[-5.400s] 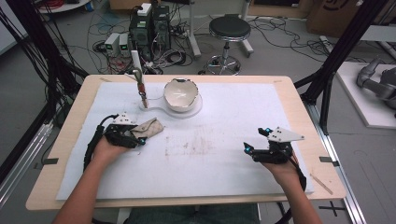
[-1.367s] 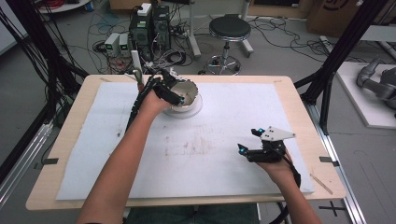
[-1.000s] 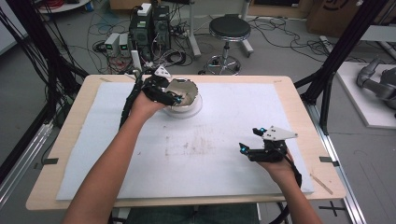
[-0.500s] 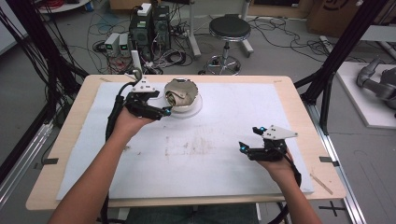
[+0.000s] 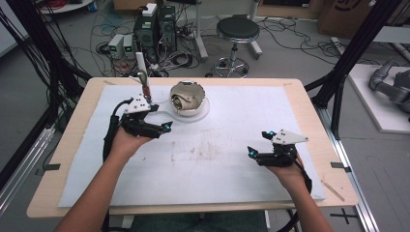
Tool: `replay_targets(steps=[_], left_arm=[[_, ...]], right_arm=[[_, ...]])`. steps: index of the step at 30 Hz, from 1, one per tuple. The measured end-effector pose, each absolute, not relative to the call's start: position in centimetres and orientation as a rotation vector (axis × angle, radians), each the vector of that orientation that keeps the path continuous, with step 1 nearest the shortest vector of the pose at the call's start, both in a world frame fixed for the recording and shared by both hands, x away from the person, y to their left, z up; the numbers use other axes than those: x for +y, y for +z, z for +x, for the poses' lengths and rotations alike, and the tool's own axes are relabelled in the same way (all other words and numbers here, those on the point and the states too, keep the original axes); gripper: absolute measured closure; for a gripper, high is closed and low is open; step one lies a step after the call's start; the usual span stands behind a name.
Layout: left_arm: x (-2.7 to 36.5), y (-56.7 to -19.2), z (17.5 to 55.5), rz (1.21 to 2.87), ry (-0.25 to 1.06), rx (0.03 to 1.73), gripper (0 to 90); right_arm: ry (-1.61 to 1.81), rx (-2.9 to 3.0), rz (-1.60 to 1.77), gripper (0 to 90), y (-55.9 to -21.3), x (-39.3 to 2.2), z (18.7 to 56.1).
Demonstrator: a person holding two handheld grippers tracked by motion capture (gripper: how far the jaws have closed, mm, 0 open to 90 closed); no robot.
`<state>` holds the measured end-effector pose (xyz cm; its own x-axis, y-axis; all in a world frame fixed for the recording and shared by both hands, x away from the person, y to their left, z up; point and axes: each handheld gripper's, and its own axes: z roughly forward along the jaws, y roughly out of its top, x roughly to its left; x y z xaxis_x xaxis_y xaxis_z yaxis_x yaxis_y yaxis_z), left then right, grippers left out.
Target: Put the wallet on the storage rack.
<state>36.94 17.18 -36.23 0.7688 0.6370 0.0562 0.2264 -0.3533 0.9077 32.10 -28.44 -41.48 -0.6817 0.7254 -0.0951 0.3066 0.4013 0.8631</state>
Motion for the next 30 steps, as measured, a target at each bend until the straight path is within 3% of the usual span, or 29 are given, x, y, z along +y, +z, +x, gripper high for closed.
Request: replay_targets(steps=[15,30], left_arm=[[20.5,-39.9,34.3,1.863,0.465,0.715,16.0],[22.7,-41.0,33.0,1.841,0.470,0.747,16.0]], right_arm=[[1.206,2.205,0.893,20.5,-41.7,-28.8,32.4],[1.214,2.186,0.912,20.5,-41.8,-29.4,32.6]])
